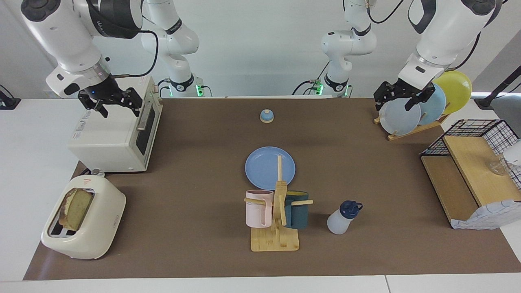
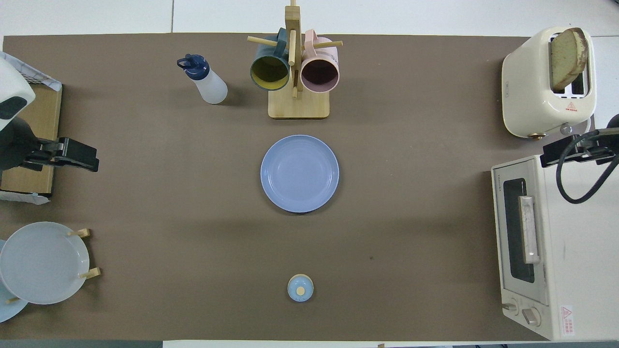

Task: Put bread on plate and add seasoning
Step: 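Reach the left gripper toward the seasoning bottle while the right gripper reaches the toaster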

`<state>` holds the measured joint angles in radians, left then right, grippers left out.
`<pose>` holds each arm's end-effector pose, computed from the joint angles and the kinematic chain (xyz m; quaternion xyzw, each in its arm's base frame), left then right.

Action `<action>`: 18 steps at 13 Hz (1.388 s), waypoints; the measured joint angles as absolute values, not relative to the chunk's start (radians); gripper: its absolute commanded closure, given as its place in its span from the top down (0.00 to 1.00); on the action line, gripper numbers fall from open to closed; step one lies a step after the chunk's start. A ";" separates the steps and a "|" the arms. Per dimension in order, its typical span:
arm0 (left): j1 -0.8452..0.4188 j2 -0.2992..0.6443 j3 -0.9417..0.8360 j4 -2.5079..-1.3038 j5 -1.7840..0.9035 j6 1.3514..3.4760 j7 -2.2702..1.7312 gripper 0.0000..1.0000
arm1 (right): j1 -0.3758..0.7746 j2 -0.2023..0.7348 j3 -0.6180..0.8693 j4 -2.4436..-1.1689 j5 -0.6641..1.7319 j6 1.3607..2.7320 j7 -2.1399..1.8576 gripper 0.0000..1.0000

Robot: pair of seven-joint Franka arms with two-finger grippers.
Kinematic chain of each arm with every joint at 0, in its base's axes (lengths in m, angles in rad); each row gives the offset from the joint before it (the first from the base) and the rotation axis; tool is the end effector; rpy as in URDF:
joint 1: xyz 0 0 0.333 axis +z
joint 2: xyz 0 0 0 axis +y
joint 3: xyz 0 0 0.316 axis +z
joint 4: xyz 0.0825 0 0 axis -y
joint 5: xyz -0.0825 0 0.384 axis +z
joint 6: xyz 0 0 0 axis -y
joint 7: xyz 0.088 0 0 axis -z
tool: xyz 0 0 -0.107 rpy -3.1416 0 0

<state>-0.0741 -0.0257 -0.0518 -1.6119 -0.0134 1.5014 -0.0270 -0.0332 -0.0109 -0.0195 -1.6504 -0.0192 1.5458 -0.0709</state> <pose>0.5337 -0.0694 0.6135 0.9979 -0.0495 -0.0427 0.0028 0.5445 -0.0309 0.5911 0.9988 0.0093 -0.0473 0.0066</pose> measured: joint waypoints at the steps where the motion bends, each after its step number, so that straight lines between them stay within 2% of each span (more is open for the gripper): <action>1: -0.074 -0.026 -0.052 -1.612 -0.013 1.502 -0.027 1.00 | -0.033 -0.011 -0.020 -1.650 -0.019 1.546 -0.071 1.00; 5: -0.073 -0.027 -0.049 -1.612 -0.013 1.532 -0.027 1.00 | -0.031 -0.011 -0.018 -1.650 -0.019 1.547 -0.071 1.00; 7: -0.074 -0.027 -0.050 -1.616 -0.014 1.589 -0.027 1.00 | -0.030 -0.012 -0.013 -1.650 -0.019 1.593 -0.071 1.00; 9: -0.077 -0.026 -0.055 -1.620 -0.014 1.603 -0.027 1.00 | -0.029 -0.012 -0.011 -1.653 -0.019 1.716 -0.094 1.00; 12: -0.093 -0.031 -0.058 -1.644 -0.014 1.644 -0.030 1.00 | -0.039 -0.004 -0.013 -1.687 -0.019 1.978 -0.128 1.00; 14: -0.104 -0.063 -0.058 -1.747 -0.017 1.808 -0.031 1.00 | -0.060 0.013 -0.014 -1.705 -0.019 2.093 -0.150 1.00; 18: -0.161 -0.162 -0.061 -2.070 -0.023 2.207 -0.038 1.00 | -0.134 0.130 -0.016 -1.711 -0.019 2.298 -0.221 1.00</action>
